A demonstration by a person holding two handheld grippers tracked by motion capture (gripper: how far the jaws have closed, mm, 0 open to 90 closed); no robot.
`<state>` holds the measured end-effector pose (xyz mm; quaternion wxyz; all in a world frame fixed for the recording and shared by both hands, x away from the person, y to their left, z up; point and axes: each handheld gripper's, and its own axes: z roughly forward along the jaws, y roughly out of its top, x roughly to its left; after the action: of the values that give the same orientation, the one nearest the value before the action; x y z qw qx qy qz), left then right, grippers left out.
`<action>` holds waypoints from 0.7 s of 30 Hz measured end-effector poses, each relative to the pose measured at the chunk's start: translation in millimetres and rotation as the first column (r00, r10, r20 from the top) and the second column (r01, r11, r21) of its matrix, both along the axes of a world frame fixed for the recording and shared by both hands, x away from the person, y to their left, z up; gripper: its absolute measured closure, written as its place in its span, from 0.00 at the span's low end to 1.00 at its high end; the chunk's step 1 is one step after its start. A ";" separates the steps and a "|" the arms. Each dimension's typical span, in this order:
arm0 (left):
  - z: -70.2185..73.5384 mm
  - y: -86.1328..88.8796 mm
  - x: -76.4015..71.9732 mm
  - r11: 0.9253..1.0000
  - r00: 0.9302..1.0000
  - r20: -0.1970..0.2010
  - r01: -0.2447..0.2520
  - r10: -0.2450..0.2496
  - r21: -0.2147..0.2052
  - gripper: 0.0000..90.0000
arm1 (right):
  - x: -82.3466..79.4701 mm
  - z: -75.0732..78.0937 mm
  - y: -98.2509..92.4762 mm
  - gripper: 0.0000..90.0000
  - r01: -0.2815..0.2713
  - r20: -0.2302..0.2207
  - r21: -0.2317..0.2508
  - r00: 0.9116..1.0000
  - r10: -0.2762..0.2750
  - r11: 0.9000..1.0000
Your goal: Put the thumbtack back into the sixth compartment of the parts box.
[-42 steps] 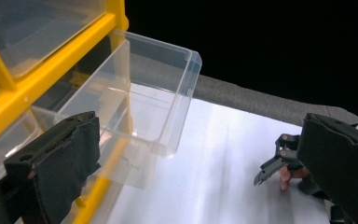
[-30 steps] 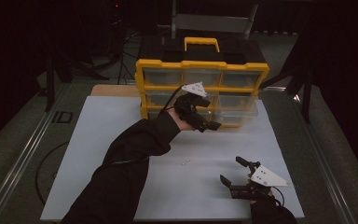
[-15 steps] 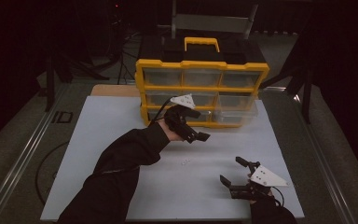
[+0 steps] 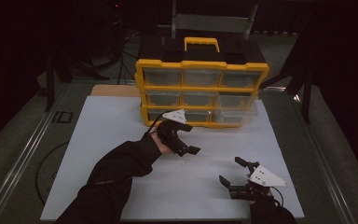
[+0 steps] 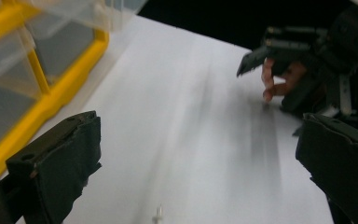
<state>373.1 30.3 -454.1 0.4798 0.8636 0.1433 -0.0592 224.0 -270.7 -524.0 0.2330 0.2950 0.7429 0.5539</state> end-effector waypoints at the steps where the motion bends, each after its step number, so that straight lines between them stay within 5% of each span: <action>1: -4.2 1.6 -0.4 1.000 1.000 -0.012 0.002 -0.002 -0.001 0.01 | 0.1 -0.1 0.0 0.12 -0.001 0.000 -0.003 1.000 0.001 1.000; 12: -40.9 14.4 -9.6 1.000 0.998 -0.058 0.001 -0.001 0.000 0.04 | -0.1 -0.5 1.2 0.12 -0.003 -0.002 -0.005 1.000 0.003 1.000; 21: -67.2 15.6 -9.9 1.000 0.998 -0.062 -0.003 0.003 0.000 0.26 | -0.1 -0.9 1.6 0.12 -0.004 -0.004 -0.007 1.000 0.004 1.000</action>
<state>363.2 45.8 -521.4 0.4752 0.8611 0.1593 -0.0851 223.9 -269.2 -524.9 0.2314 0.2935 0.7458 0.5514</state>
